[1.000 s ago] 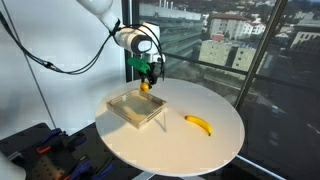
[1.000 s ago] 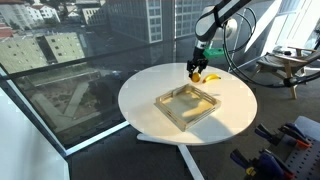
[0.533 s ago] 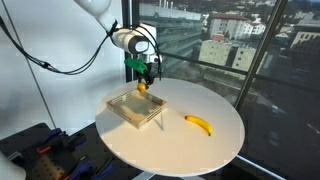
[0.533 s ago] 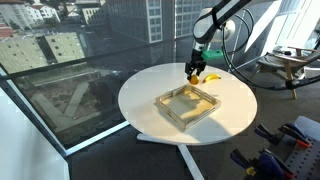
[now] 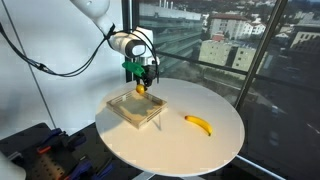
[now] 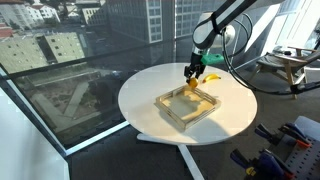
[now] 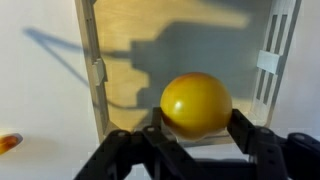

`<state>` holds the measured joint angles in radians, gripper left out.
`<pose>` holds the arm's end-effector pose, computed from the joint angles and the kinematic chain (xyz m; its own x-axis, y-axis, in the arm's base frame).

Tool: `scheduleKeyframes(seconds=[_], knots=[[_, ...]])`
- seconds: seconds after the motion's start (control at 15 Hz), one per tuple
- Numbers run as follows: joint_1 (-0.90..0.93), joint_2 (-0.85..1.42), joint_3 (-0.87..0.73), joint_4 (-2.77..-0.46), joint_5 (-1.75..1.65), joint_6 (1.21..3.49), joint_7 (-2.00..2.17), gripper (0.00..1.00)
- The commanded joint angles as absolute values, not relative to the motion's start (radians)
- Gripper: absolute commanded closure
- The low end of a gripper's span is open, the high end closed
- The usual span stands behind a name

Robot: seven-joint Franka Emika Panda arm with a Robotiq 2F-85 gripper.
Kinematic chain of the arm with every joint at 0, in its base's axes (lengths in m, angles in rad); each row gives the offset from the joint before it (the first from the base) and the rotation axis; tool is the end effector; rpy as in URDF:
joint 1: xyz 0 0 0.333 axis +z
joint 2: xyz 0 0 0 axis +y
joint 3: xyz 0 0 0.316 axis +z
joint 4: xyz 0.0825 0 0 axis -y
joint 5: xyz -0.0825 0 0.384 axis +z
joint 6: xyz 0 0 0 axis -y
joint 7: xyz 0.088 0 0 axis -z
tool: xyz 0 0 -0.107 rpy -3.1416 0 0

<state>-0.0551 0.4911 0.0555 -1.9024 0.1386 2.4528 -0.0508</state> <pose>0.6377 -0.0016 0.2462 0.9963 -0.0639 0.0581 -0.0568 -0.9915 -0.1171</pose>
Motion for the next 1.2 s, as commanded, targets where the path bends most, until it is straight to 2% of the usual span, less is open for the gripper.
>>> scheduleKeyframes(seconds=[0.0,1.13], knots=[[-0.053,0.486,0.06,-1.929,0.145,2.489,-0.077,0.57],[-0.045,0.563,0.037,-1.943,0.094,2.569,-0.082,0.57]])
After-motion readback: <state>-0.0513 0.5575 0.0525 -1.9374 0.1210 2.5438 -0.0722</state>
